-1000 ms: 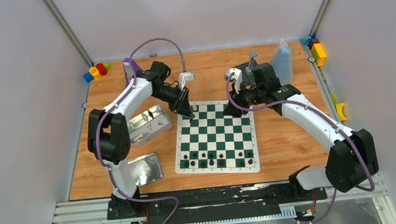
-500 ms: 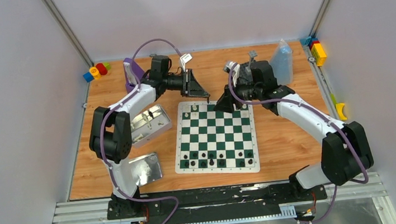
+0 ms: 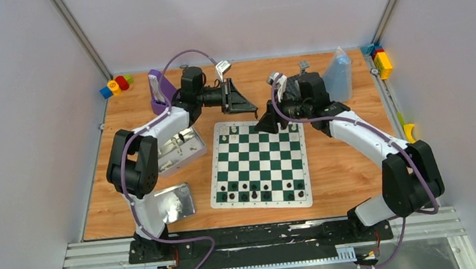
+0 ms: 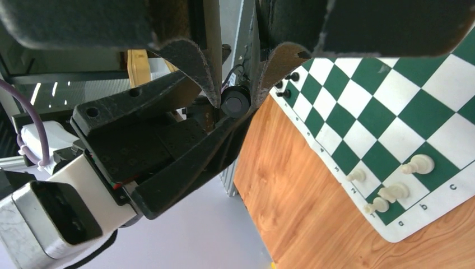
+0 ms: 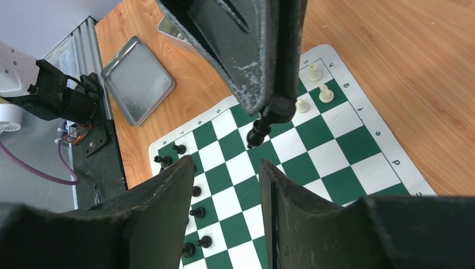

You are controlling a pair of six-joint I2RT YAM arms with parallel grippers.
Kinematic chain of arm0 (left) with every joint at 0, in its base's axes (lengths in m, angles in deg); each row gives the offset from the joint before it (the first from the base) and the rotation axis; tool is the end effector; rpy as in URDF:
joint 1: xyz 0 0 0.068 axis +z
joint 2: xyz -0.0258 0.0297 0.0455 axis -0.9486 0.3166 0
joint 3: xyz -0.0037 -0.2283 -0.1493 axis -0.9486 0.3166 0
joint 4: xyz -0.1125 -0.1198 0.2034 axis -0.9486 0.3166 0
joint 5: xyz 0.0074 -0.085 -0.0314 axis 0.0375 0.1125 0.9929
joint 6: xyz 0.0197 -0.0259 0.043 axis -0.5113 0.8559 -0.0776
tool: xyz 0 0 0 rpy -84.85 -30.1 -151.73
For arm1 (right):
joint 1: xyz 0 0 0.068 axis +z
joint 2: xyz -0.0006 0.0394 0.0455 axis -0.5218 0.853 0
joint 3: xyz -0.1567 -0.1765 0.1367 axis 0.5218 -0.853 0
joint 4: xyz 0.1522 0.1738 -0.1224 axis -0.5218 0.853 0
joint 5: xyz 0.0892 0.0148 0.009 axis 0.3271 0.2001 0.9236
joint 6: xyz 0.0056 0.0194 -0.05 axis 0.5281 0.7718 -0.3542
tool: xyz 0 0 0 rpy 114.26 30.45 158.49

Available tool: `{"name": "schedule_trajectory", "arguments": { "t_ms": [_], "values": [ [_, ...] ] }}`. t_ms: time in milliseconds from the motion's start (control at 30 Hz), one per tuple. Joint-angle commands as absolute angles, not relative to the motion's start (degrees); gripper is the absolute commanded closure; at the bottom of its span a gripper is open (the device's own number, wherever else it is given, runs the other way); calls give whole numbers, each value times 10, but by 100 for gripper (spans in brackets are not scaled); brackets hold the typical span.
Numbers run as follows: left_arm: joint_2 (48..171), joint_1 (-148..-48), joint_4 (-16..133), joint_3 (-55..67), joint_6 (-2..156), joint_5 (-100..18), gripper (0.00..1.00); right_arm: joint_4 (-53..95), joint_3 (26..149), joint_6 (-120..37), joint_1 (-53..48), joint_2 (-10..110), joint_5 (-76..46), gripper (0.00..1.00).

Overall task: Set up the chess pieces on the board
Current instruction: Place the chess piece on the chessboard.

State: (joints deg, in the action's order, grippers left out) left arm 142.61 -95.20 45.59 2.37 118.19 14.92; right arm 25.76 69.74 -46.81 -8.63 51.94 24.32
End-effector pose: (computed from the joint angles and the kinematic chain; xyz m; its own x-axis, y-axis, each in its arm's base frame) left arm 0.3781 -0.2006 0.2566 -0.9341 0.0262 -0.3561 0.3564 0.1299 -0.9253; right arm 0.2854 0.1484 0.2765 -0.4876 -0.1878 -0.8526 -0.8334 0.3913 0.3903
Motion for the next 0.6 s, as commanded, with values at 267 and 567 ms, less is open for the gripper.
{"name": "schedule_trajectory", "arguments": {
  "t_ms": [267, 567],
  "values": [
    [1381, -961, 416, 35, 1196, 151, 73, 229, 738, -457, -83, 523, 215, 55],
    [1371, -964, 408, 48, 1199, 147, 73, 229, 751, -449, -83, 539, 200, 66]
  ]
}}
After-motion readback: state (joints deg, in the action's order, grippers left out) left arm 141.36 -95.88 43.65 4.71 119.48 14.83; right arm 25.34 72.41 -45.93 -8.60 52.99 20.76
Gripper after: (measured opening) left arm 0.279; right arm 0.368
